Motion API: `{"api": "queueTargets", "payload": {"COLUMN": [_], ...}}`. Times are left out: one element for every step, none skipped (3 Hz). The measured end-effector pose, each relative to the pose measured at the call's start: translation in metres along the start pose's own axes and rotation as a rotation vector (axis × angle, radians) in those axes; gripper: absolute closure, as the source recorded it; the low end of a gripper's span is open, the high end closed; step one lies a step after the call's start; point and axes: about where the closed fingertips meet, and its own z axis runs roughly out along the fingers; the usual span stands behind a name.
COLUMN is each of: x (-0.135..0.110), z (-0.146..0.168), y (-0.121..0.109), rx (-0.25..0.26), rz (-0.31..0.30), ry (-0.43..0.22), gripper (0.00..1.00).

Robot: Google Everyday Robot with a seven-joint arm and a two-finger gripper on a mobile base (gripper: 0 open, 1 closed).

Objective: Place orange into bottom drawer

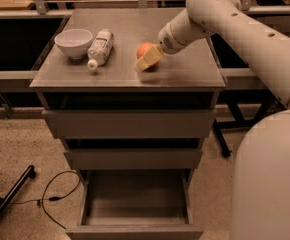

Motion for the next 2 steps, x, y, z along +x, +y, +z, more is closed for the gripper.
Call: {"api": "queueTargets", "payload": {"x": [0.0040, 0.0061], "z": [0.0044, 0.0060], "y": [-0.0047, -0.0073], "rx": [0.036, 0.056], "rz": [0.068, 0.107], "ry": [-0.003, -0.013], "gripper": [0.00, 0.00]}}
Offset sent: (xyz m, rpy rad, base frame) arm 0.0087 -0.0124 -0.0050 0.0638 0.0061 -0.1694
